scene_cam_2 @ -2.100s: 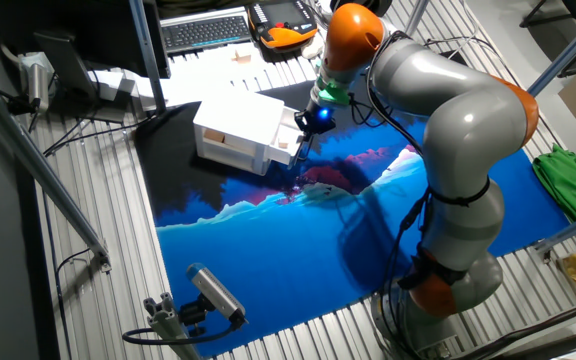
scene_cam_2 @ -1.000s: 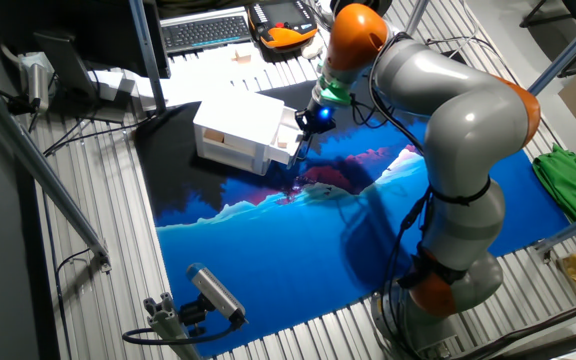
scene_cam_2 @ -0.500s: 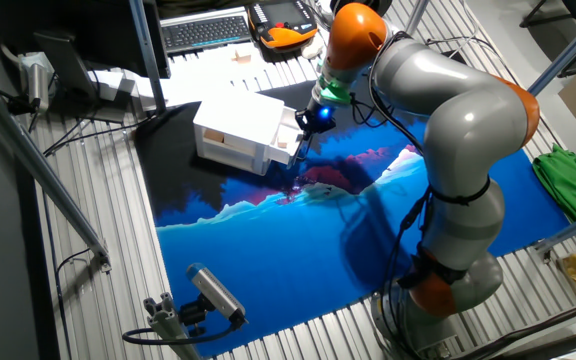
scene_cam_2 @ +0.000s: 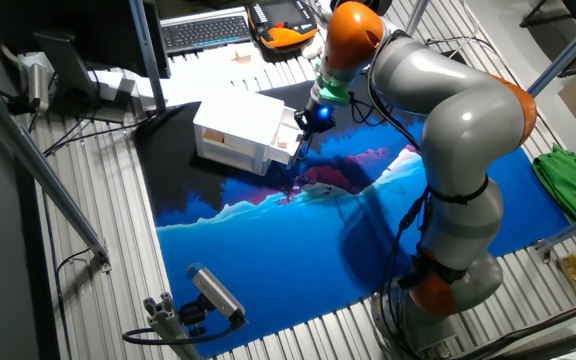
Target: Use the gripper to push and close the drawer
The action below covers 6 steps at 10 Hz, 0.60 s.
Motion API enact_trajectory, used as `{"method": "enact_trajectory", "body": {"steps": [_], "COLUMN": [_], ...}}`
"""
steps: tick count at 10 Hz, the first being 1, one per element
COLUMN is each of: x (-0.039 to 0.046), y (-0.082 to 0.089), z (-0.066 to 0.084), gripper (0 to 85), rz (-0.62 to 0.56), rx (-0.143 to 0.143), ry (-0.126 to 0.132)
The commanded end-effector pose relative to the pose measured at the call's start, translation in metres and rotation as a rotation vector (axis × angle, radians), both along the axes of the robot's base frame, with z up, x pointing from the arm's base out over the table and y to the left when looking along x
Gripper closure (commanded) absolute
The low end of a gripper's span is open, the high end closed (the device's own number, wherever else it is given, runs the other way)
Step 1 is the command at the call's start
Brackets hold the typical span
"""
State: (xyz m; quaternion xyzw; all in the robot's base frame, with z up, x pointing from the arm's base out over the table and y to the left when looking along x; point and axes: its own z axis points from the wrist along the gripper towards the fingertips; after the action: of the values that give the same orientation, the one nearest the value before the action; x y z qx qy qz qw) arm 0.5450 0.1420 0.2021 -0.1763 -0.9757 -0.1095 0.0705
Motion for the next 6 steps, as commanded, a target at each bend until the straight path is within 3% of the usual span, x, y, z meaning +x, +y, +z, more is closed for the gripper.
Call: {"method": "enact_trajectory", "body": {"steps": [1,6], "x": [0.0006,0.0003], "y": [-0.0003,0.0003], "z": [-0.0002,0.0007], "gripper": [85.0,85.0], "rz": [0.002,0.004], "rx": [-0.001,-0.004], "ry": [-0.002,-0.005]}}
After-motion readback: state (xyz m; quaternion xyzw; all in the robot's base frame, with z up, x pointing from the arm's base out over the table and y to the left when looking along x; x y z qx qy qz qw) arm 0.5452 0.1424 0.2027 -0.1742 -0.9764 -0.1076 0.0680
